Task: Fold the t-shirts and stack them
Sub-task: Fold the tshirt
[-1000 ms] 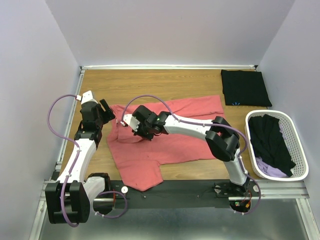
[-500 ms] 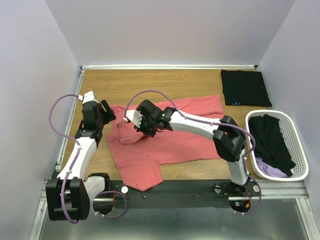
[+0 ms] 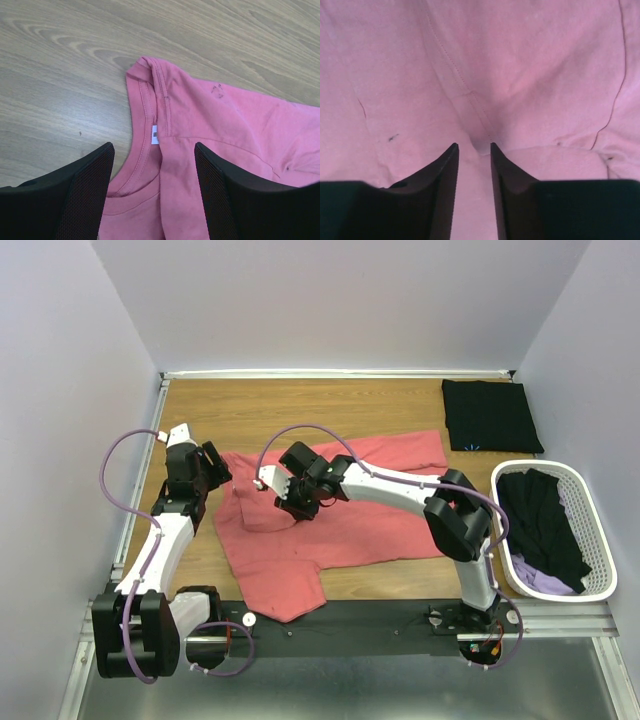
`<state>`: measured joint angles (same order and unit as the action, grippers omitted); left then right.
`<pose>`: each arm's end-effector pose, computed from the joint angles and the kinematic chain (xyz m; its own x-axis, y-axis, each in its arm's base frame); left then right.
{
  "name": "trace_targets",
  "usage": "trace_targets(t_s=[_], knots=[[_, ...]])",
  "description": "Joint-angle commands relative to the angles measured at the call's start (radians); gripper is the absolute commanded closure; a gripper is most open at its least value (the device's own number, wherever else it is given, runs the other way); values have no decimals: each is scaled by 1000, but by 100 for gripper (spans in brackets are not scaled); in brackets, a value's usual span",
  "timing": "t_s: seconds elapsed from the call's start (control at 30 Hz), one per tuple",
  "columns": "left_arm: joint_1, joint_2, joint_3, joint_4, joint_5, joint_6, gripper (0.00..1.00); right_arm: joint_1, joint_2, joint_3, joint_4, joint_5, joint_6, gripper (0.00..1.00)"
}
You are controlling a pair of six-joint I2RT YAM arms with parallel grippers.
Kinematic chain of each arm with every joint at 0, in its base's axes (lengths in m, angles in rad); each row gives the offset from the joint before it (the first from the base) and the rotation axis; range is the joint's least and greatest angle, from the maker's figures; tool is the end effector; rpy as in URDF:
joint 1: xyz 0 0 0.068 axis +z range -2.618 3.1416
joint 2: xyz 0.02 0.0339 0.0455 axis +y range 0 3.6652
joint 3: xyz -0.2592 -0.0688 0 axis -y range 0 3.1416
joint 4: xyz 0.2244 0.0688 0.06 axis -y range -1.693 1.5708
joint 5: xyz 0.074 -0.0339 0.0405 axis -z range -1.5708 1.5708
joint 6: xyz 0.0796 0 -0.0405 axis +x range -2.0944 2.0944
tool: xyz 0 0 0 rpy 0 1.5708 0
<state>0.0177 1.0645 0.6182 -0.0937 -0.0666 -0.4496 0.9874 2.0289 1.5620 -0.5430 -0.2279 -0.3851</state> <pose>0.2541 0.0098 0.2186 -0.4305 -0.4413 -0.7873 -0.2907 0.8936 -0.3419 0.2288 0.3793 0.1702 -0.1020 -0.8189 -0.5649 -0.9901 0.1389 -0.0225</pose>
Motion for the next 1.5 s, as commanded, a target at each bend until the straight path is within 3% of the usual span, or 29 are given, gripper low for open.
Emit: trace_targets(t_s=[0.0, 0.27, 0.4, 0.53, 0.87, 1.47], knots=[[2, -3, -11, 3, -10, -6, 27, 2, 7, 29, -51, -51, 6, 58], [30, -44, -12, -8, -65, -31, 27, 106, 52, 98, 29, -57, 66, 57], [41, -55, -12, -14, -79, -38, 27, 137, 132, 170, 67, -71, 91, 66], [47, -61, -12, -17, -88, -40, 27, 140, 211, 262, 74, -102, 112, 69], [50, -67, -11, -14, -82, -41, 27, 140, 306, 313, 77, -36, 109, 65], [50, -64, -12, -9, -67, -38, 27, 137, 321, 326, 101, 130, 100, 60]])
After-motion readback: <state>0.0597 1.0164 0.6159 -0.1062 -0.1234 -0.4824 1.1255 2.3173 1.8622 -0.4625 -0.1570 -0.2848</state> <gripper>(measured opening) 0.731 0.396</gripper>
